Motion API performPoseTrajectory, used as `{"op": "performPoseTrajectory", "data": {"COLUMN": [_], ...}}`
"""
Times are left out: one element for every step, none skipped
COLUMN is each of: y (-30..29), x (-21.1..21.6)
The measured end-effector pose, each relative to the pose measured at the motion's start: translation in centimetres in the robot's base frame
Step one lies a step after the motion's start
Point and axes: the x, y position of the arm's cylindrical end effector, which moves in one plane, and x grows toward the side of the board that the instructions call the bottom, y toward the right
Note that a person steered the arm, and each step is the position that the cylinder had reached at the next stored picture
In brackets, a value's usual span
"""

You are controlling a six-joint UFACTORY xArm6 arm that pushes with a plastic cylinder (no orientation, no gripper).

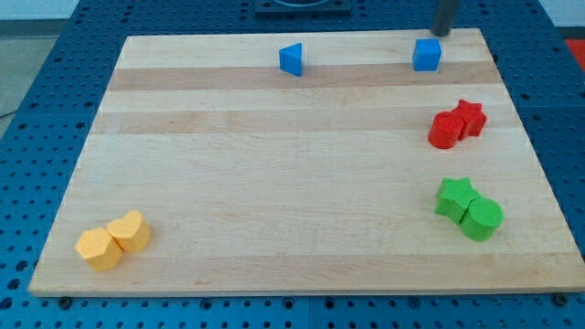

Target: Move the blue cube to the bottom right of the blue triangle

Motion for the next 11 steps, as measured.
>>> {"op": "performPoseTrajectory", "data": {"y": [-1.3,-8.6,-17.9,-16.3,-9.9,-6.9,-8.7,-14.9,-21.0,-19.9,-14.7], "x": [4.7,7.1,8.5,9.2,8.9,5.1,2.2,3.8,7.4,7.4,7.4]}}
